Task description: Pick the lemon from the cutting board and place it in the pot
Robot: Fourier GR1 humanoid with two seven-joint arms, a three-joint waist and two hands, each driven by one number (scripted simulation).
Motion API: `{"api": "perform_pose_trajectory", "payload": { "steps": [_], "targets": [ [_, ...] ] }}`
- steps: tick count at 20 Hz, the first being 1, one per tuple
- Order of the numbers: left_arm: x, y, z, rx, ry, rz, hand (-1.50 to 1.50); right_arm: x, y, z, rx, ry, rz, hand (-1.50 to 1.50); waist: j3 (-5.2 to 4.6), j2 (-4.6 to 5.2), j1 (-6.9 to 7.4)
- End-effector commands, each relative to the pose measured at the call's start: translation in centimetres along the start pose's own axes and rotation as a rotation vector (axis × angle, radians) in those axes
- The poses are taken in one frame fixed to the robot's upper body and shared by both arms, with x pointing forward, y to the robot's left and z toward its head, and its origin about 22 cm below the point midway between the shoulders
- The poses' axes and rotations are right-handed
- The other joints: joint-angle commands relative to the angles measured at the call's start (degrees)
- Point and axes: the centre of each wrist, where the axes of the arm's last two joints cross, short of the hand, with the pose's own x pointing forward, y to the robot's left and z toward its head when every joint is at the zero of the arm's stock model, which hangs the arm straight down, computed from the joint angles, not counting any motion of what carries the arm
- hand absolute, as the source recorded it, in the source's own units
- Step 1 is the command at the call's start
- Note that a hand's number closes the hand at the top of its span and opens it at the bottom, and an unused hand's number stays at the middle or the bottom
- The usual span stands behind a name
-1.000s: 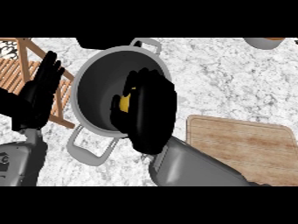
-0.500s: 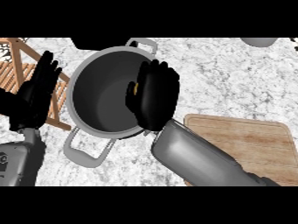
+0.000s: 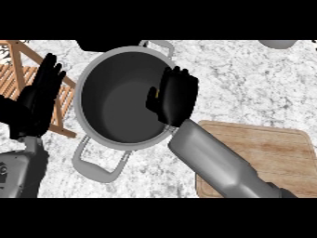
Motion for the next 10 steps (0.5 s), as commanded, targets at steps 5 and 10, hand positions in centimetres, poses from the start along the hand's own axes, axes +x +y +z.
{"api": "perform_pose_trajectory", "payload": {
  "steps": [5, 10],
  "targets": [
    [0.0, 0.5, 0.0, -0.012, 0.003, -0.003, 0.00, -2.4, 2.2, 0.2, 0.169, 0.318, -0.260, -1.50, 0.14, 0.47, 0.58],
    [0.6, -0.5, -0.8, -0.018, -0.015, 0.012, 0.00, -1.9, 1.6, -0.1, 0.133, 0.269, -0.505, -1.50, 0.18, 0.76, 0.81]
  ]
}}
